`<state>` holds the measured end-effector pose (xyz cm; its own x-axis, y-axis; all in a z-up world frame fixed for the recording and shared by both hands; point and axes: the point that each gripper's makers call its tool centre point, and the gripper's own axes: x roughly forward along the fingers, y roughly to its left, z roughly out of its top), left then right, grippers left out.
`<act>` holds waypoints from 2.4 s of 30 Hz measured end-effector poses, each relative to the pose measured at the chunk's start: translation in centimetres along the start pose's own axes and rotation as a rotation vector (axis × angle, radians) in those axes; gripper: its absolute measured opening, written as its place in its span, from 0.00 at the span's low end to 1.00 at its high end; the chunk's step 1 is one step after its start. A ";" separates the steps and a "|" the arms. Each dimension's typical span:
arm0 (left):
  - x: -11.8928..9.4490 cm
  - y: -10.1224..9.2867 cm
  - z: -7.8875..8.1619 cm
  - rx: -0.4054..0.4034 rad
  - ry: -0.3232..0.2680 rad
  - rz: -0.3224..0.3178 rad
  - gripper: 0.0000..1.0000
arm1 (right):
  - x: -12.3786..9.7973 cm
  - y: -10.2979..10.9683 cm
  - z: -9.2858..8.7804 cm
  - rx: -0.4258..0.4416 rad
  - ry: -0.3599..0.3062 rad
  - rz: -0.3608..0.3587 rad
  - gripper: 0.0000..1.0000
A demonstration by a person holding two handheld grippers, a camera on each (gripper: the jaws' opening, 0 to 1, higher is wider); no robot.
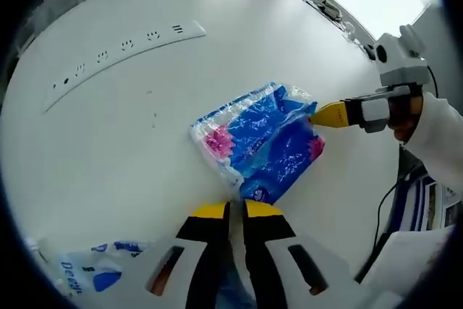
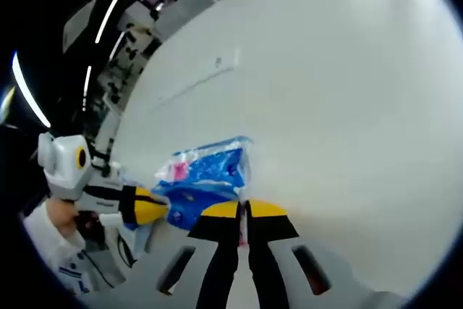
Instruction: Arrange the tabletop items into an orderly group along one side of the table until the central work area is clear of visible clutter.
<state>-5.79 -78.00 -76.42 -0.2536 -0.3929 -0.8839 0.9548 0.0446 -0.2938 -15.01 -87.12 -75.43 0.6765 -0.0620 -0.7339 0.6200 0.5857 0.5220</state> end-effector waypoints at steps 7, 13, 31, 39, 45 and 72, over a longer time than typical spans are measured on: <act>-1.4 1.2 0.5 0.022 -0.042 0.069 0.39 | -1.2 0.2 0.9 -0.076 -0.106 0.031 0.39; -3.2 2.4 0.3 0.007 -0.073 0.138 0.77 | -2.5 0.0 0.7 -0.106 -0.117 0.027 0.60; -5.6 2.7 -1.7 0.034 -0.099 0.179 0.79 | -4.4 0.8 -0.2 -0.022 -0.163 0.023 0.59; -7.0 3.1 -3.9 0.072 -0.160 0.162 0.77 | -5.4 3.1 -2.5 -0.048 -0.156 0.118 0.58; -10.0 3.6 -6.3 -0.019 -0.275 0.159 0.76 | -7.4 3.9 -4.6 -0.068 -0.154 0.167 0.57; -22.2 9.9 -19.1 -0.248 -0.387 0.336 0.77 | -16.0 6.3 -9.5 0.034 -0.309 0.179 0.58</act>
<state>6.31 -51.29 -66.62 0.1779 -0.6255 -0.7597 0.8966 0.4212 -0.1369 -25.69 -74.78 -64.47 0.8603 -0.2053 -0.4666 0.4905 0.5826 0.6480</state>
